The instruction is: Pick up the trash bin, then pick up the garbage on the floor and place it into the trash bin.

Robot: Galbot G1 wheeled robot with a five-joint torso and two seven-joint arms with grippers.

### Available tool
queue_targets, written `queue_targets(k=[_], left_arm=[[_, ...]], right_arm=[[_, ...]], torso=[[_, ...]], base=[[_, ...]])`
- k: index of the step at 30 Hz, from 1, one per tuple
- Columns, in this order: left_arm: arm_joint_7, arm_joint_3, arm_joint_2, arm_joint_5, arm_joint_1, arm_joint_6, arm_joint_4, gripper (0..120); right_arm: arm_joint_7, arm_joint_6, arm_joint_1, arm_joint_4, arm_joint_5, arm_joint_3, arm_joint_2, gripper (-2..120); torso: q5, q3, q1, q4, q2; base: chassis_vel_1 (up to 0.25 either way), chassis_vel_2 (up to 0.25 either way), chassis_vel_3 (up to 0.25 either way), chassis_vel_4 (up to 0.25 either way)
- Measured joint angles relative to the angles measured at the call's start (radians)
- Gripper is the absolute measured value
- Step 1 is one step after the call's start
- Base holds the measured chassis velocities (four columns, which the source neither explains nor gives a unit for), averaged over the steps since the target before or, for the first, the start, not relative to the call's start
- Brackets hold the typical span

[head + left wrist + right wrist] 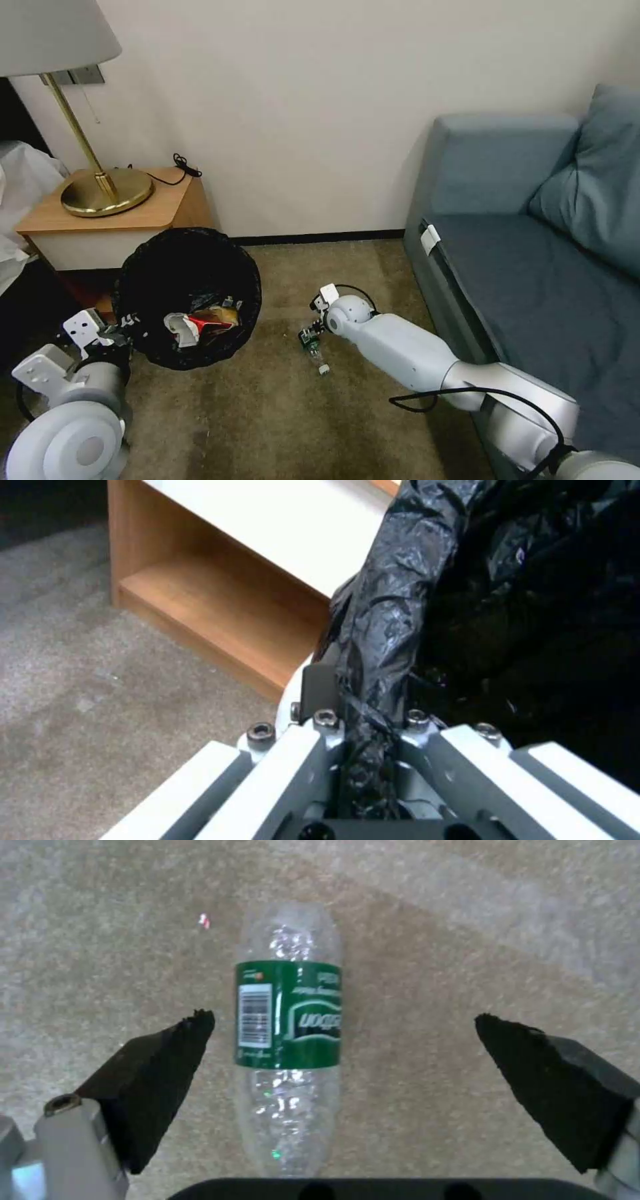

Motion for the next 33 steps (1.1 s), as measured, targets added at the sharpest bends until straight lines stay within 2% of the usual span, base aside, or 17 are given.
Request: queue_targets(k=[16,19,33], left_arm=[[0.002,0.000,0.002,0.000,0.002,-0.001,-0.001,1],[0.003,0.002,0.000,0.001,0.002,-0.002,0.003,1],[0.004,0.006,0.002,0.007,0.005,-0.003,0.002,1]], right_arm=[[-0.072,0.035,-0.025,-0.127,-0.071,0.068,0.087,100],[-0.141,0.045,-0.035,-0.155,-0.114,0.085,0.096,100],[-0.235,0.066,-0.051,-0.224,-0.195,0.113,0.130,100]], torso=[[-0.0001,0.000,0.000,0.0000,0.000],[-0.0001,0.000,0.000,-0.0001,0.000],[-0.0001,0.000,0.000,0.0000,0.000]], base=[[0.000,0.000,0.000,0.000],[0.000,0.000,0.000,0.000],[0.000,0.000,0.000,0.000]])
